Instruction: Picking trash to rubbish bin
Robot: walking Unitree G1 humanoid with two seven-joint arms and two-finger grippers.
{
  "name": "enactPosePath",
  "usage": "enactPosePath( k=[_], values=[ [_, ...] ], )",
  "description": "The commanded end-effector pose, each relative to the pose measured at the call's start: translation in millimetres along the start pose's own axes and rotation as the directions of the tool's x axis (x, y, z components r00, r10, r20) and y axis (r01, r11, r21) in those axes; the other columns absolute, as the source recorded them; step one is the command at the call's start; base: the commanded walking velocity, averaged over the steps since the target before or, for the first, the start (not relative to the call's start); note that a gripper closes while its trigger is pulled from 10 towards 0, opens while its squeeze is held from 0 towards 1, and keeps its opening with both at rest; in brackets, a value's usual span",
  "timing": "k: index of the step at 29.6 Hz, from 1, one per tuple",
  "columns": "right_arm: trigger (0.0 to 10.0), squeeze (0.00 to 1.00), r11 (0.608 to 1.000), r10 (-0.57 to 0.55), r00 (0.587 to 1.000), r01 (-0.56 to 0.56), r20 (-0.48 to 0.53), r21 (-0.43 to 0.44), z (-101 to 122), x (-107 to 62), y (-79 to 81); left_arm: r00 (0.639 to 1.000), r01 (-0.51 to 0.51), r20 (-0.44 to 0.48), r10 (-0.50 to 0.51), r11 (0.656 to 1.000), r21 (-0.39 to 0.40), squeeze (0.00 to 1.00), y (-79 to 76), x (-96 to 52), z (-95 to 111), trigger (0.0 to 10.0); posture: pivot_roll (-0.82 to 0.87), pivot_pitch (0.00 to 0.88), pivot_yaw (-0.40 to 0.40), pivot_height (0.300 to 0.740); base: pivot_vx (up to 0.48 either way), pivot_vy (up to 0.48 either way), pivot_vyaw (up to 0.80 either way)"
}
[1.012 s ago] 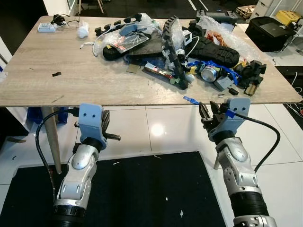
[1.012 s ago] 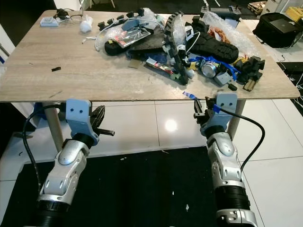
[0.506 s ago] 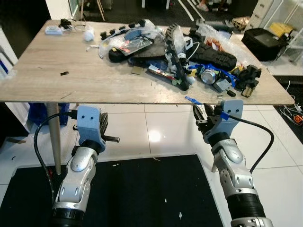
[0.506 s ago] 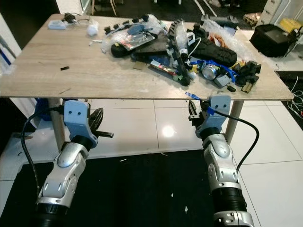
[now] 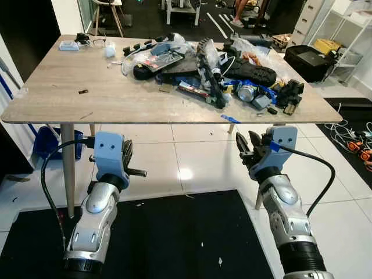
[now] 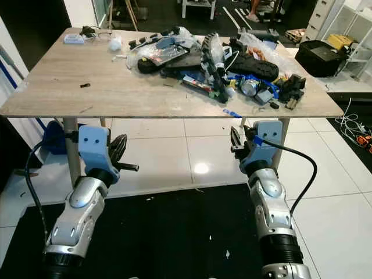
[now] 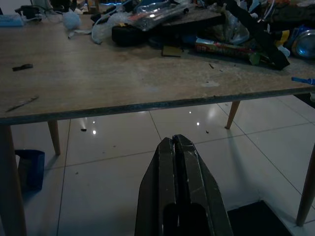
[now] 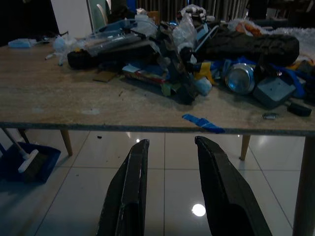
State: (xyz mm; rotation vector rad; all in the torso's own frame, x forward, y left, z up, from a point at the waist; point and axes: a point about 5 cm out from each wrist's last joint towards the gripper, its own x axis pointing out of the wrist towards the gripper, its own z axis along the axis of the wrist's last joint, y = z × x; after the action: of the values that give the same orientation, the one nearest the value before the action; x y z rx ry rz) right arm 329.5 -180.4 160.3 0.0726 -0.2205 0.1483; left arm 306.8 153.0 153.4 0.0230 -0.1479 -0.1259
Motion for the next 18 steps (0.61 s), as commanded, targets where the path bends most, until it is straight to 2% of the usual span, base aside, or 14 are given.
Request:
enactPosePath(
  k=[1, 14, 18],
  values=[
    [10.0, 0.00, 1.000, -0.011, 1.000, 0.011, -0.009, 0.006, -2.7, -3.6, -0.7, 1.000, 0.011, -0.022, -0.011, 1.000, 0.006, 0.00, -1.1, -2.1, -3.3, 10.0, 0.01, 0.124, -0.031, 0.740, 0.000, 0.000, 0.00],
    [10.0, 0.00, 0.999, -0.037, 0.997, 0.038, -0.069, 0.014, -15.8, -11.2, -4.2, 0.997, -0.006, -0.074, 0.008, 1.000, 0.025, 0.00, 0.8, -3.8, -10.5, 10.0, 0.01, 0.130, -0.027, 0.740, 0.000, 0.000, 0.00],
    [10.0, 0.00, 0.999, -0.039, 0.997, 0.040, -0.070, 0.008, -15.9, -10.8, -4.5, 0.999, -0.013, -0.052, 0.015, 0.999, 0.043, 0.00, 1.5, -2.8, -7.7, 10.0, 0.01, 0.132, -0.026, 0.740, 0.000, 0.000, 0.00]
  ],
)
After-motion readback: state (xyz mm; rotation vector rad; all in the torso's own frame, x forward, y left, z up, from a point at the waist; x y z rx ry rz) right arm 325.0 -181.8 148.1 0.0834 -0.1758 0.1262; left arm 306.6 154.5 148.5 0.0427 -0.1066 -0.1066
